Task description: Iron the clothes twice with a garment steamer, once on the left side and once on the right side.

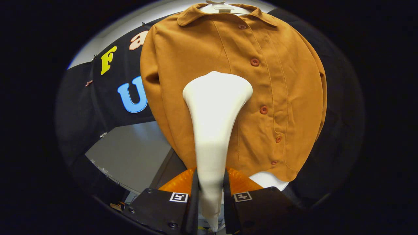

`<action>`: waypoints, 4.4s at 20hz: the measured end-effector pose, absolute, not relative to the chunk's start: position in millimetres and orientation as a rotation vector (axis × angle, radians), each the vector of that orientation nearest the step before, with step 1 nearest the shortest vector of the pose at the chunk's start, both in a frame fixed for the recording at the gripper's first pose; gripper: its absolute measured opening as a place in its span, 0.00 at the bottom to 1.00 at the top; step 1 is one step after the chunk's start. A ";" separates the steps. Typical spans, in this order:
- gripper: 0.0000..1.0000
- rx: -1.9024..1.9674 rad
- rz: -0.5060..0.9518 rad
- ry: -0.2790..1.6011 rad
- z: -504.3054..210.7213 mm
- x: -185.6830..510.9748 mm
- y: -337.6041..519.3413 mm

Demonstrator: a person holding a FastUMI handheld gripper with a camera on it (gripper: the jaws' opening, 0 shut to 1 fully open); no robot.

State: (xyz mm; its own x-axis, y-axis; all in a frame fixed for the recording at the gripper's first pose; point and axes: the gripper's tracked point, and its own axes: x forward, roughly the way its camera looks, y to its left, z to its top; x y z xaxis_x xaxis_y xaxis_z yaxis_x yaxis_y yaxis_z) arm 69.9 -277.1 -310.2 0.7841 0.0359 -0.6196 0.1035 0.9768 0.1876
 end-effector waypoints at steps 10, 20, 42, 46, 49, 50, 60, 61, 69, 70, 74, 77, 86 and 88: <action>0.35 0.244 -0.091 0.659 -280.3 28.5 -282.5; 0.35 0.186 -0.207 0.393 -176.2 66.2 -382.9; 0.35 0.335 -0.232 0.645 -316.2 62.6 -431.3; 0.36 0.343 -0.252 0.716 -344.1 45.0 -429.6; 0.36 0.356 -0.268 0.756 -359.9 34.2 -429.6; 0.36 0.363 -0.277 0.769 -365.9 30.9 -428.8; 0.36 0.329 -0.374 0.689 -320.3 -0.2 -416.8; 0.36 0.308 -0.381 0.667 -304.9 -1.6 -412.6; 0.36 0.123 -0.294 0.407 -148.0 23.0 -300.2; 0.35 0.110 -0.275 0.377 -133.3 27.9 -280.2; 0.35 0.090 -0.187 0.274 -84.7 45.3 -200.6; 0.35 0.072 -0.107 0.232 -66.4 52.6 -140.3; 0.35 0.074 0.004 0.181 -45.3 52.4 -22.5; 0.35 0.075 0.006 0.180 -42.9 52.4 -15.3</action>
State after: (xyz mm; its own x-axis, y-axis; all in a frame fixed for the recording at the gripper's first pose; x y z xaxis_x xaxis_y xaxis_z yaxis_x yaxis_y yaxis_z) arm 52.4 -15.3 -42.9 0.9839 0.0132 -0.1783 0.0003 0.9972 0.0754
